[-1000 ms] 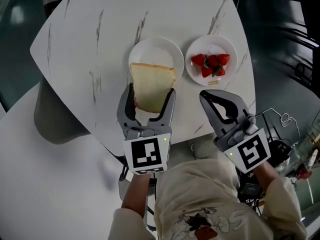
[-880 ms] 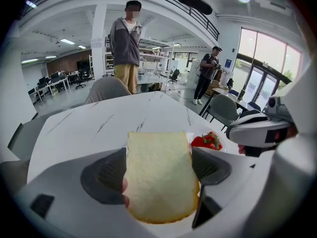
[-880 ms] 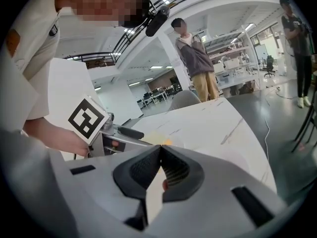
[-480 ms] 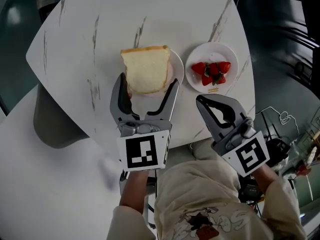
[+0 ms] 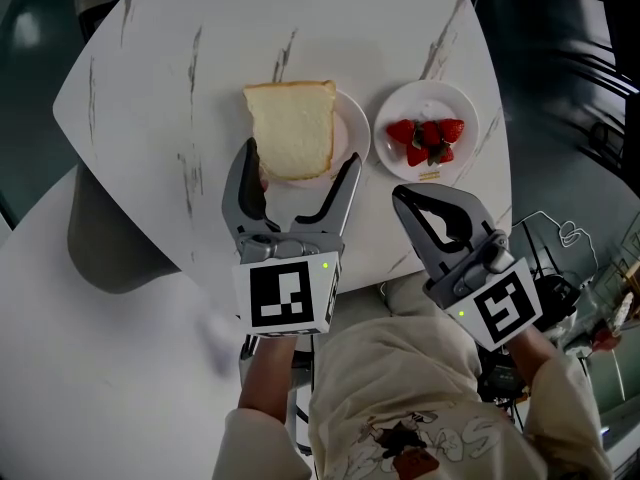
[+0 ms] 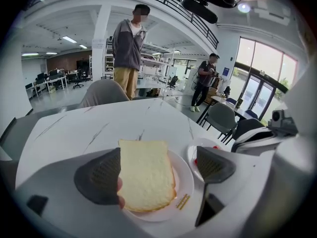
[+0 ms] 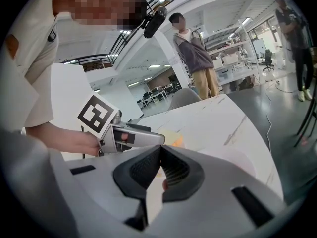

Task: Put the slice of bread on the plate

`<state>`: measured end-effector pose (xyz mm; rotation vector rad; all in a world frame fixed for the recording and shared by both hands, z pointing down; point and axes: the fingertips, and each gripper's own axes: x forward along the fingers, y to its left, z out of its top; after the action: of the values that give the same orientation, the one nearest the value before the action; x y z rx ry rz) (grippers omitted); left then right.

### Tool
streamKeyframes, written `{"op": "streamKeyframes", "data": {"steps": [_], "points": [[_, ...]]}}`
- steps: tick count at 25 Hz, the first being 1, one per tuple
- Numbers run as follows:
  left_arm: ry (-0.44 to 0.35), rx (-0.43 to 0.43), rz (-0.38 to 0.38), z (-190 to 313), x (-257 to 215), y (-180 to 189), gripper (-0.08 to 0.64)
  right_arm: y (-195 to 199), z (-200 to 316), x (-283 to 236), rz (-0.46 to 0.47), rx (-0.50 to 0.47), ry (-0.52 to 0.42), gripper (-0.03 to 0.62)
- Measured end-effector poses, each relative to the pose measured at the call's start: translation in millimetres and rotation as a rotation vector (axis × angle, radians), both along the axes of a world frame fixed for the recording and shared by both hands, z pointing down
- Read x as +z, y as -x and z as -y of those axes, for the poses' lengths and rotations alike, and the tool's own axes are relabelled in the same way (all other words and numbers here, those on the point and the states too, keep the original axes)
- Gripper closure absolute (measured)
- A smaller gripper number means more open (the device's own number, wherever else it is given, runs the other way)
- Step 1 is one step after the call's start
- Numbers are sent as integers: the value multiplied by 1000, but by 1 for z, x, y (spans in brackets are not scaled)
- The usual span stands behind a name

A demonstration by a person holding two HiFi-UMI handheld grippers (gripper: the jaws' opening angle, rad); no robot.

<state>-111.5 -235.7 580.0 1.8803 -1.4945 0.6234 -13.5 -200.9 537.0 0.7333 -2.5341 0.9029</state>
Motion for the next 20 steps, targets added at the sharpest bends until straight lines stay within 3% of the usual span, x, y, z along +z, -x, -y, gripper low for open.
{"op": "streamKeyframes", "data": {"steps": [2, 7, 14, 20], "points": [[-4, -5, 5, -4, -3, 3, 78, 0, -1, -2, -1, 5, -8, 588], [-11, -76, 92, -15, -9, 22, 319, -1, -5, -7, 0, 10, -27, 588], [-9, -159, 122, -35, -12, 38, 551, -10, -14, -8, -16, 24, -45, 588], [-7, -181, 107, -56, -16, 38, 554, -15, -23, -22, -28, 26, -87, 588]]}}
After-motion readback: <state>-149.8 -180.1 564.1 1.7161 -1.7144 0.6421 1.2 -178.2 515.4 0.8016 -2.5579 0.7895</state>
